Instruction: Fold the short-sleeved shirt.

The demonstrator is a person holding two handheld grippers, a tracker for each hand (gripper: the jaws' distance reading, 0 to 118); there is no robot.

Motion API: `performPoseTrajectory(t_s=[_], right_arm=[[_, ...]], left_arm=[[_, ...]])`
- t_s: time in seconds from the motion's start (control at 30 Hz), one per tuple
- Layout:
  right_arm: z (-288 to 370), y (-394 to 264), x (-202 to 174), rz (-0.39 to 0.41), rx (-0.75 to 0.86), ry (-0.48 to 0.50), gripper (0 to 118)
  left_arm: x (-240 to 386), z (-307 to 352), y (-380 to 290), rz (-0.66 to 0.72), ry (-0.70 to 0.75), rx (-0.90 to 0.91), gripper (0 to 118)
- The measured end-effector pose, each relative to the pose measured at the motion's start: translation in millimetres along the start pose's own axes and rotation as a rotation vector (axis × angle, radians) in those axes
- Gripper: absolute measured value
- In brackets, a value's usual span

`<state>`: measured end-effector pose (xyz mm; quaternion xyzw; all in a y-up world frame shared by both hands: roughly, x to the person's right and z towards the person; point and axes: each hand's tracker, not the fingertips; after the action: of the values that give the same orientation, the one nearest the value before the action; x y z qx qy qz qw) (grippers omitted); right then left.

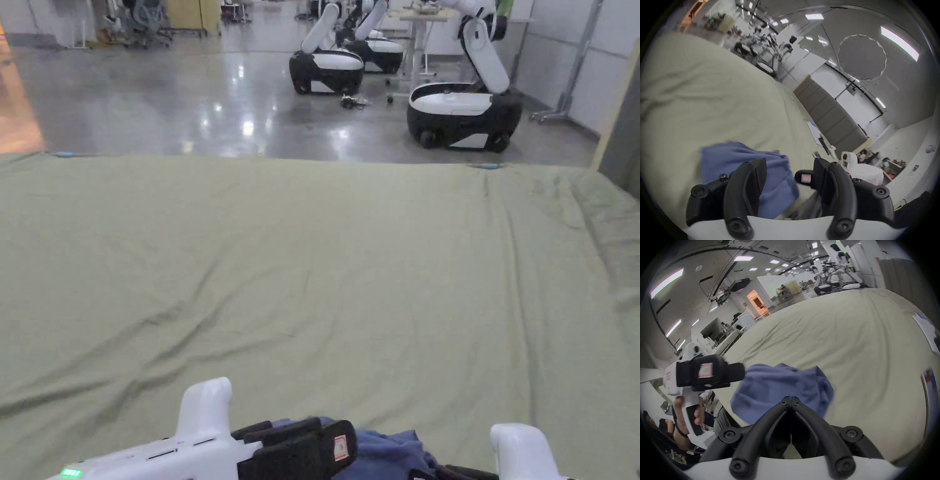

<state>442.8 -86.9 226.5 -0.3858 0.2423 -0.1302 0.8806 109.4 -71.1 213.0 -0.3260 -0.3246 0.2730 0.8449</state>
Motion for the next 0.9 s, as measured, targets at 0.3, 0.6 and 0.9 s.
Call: performPoseTrajectory(t_s=[0.3, 0.6, 0.9], right_arm=[[-61.5, 27.2, 11.6, -0.004, -0.228, -0.109, 0], [-59.1, 23.6, 11.9, 0.005, -0.226, -0.108, 0], [-59.4, 18.7, 0.4, 0.064, -0.202, -0.151, 0]], left_arm=[[-82.7, 49.0, -20.3, 0.237, 0.030, 0.094, 60], [-94.5, -32.4, -24.8, 0.347, -0.067, -0.048, 61], [-95.8, -40.9, -24.8, 0.313, 0.035, -0.090, 28]])
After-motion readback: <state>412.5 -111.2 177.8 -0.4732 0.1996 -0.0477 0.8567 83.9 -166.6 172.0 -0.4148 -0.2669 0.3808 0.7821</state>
